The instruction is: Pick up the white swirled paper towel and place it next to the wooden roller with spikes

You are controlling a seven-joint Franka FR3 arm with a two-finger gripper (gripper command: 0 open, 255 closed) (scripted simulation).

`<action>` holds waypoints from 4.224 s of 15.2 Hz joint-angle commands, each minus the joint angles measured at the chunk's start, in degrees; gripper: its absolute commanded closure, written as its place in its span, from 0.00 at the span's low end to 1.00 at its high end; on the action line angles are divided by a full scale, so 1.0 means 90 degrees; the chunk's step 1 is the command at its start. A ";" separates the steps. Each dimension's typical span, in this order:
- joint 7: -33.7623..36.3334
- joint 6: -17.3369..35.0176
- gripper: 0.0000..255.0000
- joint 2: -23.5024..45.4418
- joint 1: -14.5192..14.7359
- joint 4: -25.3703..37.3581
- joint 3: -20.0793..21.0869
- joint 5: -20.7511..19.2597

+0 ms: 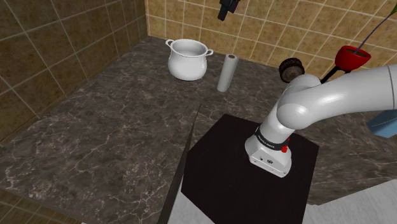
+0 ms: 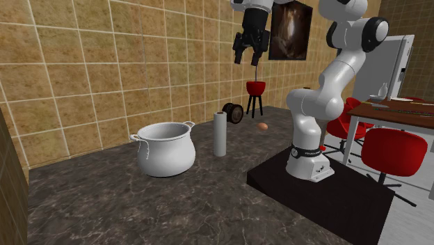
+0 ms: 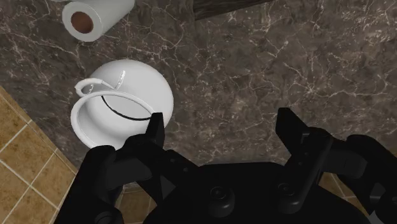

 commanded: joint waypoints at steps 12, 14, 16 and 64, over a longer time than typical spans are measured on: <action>-0.1313 0.1306 0.00 0.0481 -0.0309 -0.1275 -0.1127 -0.0700; -0.1549 0.1574 0.00 0.0676 -0.0378 -0.1420 -0.1342 -0.0833; -0.1784 0.1850 0.00 0.0906 -0.0444 -0.1535 -0.1560 -0.0963; -0.2610 0.2047 1.00 0.1759 -0.0605 -0.1088 -0.2192 -0.1238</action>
